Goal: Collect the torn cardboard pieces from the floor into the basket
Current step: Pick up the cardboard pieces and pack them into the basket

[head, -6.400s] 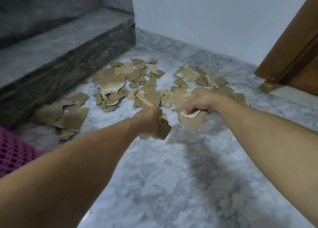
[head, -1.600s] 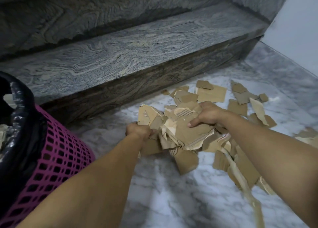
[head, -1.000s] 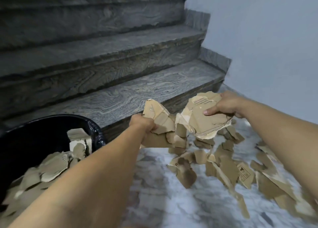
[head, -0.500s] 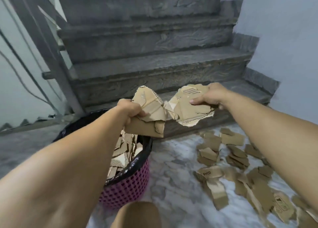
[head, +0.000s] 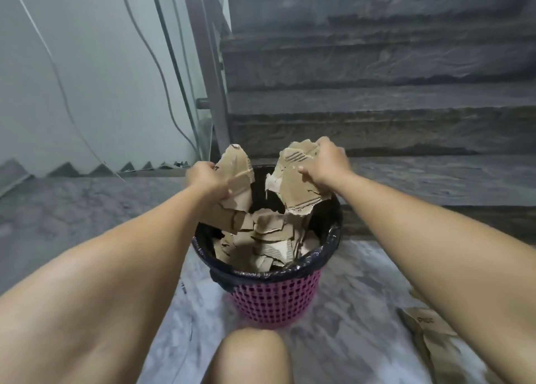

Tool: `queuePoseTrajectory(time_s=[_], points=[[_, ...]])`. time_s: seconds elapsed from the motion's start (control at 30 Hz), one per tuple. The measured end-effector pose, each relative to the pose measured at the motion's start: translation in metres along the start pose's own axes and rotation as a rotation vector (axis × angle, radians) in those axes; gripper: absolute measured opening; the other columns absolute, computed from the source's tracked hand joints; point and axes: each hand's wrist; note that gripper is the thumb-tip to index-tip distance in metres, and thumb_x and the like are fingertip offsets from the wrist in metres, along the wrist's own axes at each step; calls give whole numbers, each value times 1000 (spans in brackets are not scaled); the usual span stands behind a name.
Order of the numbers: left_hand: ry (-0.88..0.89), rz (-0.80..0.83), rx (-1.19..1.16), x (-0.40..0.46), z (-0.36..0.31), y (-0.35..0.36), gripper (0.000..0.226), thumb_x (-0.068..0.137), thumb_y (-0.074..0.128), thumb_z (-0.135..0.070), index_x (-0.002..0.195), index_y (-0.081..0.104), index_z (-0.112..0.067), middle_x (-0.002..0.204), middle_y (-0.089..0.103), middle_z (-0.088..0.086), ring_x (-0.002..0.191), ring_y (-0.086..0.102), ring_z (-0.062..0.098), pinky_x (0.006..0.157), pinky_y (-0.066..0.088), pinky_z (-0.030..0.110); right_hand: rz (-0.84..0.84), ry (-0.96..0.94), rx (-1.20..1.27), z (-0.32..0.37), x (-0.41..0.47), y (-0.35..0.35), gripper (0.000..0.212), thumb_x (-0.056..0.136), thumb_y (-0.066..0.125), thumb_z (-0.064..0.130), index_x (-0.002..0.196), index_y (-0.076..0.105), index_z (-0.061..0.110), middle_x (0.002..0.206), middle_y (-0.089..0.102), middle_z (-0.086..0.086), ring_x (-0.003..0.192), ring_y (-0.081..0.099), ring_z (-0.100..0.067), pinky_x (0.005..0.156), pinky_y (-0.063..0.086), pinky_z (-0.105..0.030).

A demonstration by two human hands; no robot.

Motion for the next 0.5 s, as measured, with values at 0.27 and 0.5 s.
queuePoseTrajectory(time_s=[0.27, 0.5], points=[[10, 653, 307, -4, 30, 40, 87, 54, 90, -49, 123, 58, -8, 116, 61, 2, 100, 57, 21, 89, 48, 31, 484, -136, -334, -21, -1, 60, 63, 92, 44, 66, 109, 66, 10, 113, 65, -13, 106, 60, -31, 90, 48, -38], [27, 766, 425, 15, 47, 66, 77, 79, 78, -31, 145, 40, -23, 144, 42, 5, 128, 44, 28, 102, 39, 36, 696, -113, -536, -19, 11, 91, 55, 95, 57, 40, 139, 49, 7, 137, 55, -12, 123, 55, -30, 98, 46, -35]])
Point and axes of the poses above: each hand's wrist, its own x-axis towards the middle knuckle, its own y-axis out of the palm, z = x × y
